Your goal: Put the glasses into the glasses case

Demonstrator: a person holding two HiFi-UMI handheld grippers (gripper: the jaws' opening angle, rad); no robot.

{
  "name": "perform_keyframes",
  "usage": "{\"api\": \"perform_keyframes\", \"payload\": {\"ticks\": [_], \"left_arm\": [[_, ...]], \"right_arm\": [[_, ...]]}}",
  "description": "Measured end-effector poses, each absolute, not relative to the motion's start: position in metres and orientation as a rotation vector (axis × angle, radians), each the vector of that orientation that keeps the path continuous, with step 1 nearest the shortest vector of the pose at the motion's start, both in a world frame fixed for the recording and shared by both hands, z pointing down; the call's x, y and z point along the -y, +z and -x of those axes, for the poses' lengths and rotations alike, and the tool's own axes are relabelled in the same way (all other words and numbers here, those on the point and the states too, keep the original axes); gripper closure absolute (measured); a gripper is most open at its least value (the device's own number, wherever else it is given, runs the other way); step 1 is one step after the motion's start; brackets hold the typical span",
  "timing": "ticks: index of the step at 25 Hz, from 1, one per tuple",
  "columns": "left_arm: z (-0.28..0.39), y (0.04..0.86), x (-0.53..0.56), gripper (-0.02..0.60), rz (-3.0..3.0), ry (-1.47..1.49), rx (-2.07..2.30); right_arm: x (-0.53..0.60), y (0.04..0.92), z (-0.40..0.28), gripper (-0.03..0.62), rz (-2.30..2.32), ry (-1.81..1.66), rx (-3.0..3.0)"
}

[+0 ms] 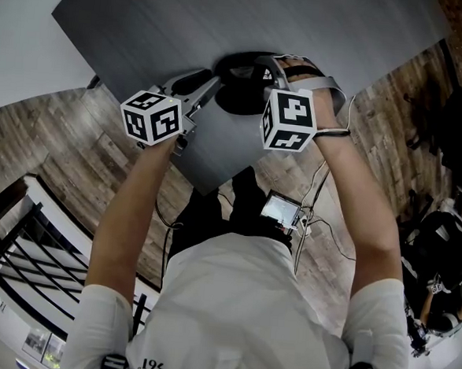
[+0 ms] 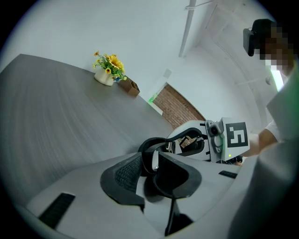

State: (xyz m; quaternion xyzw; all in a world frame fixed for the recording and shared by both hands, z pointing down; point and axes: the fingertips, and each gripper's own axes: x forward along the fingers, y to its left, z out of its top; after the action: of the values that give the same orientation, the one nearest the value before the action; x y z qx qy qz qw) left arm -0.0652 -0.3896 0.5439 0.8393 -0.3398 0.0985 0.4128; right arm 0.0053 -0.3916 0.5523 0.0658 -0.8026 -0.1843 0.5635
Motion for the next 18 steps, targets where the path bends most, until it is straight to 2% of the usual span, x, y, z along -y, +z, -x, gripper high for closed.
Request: {"api": "perform_keyframes", "payload": {"ticks": [11,18], "left_arm": [[0.059,0.536,0.390,0.457,-2.133,0.227,0.835],[0.058,0.533,0.390,0.457,-2.137,0.226,0.834]], "right_arm": [[0.394,0.553,-0.007,0.410,-0.166,-0.412,1.906],[0.397,0.548,-0.006,0.373,-0.192,-0.406,1.922]]}}
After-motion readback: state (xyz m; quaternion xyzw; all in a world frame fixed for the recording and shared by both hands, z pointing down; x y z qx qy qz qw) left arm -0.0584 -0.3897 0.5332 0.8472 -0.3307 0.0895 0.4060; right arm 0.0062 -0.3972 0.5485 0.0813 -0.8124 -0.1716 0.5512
